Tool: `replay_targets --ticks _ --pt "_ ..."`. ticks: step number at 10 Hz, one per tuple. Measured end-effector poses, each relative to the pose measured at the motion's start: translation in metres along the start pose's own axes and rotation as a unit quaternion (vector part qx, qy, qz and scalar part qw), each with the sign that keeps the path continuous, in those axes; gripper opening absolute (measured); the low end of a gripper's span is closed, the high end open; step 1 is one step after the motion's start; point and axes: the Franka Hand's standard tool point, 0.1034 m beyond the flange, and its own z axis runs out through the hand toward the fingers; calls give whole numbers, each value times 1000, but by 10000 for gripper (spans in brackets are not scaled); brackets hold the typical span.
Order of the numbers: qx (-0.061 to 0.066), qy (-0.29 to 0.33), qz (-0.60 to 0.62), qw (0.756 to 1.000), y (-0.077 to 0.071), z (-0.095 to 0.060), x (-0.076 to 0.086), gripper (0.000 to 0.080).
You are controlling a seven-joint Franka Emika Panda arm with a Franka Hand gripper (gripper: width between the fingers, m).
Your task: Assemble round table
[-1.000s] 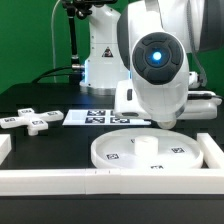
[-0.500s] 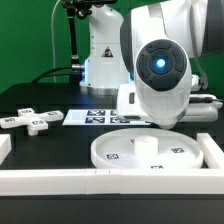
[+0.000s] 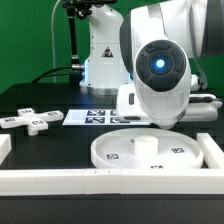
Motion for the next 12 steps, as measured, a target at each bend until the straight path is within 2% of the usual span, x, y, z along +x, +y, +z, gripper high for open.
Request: replay_targets --ticks 2,3,4,5,7,9,11,12 --pt "1 2 -27 1000 -1 -20 -15 407" --pt "3 7 -39 999 -1 -39 -28 407" --pt "3 22 -42 999 -4 -53 -34 409" --pt "3 29 -42 999 -4 -48 -29 409" --pt "4 39 -42 998 -5 -51 -26 409" --pt "6 110 -46 993 -5 -62 -17 409" --pt "8 152 -61 986 -2 -94 -29 409" --pt "4 178 -66 982 -5 -113 -34 409"
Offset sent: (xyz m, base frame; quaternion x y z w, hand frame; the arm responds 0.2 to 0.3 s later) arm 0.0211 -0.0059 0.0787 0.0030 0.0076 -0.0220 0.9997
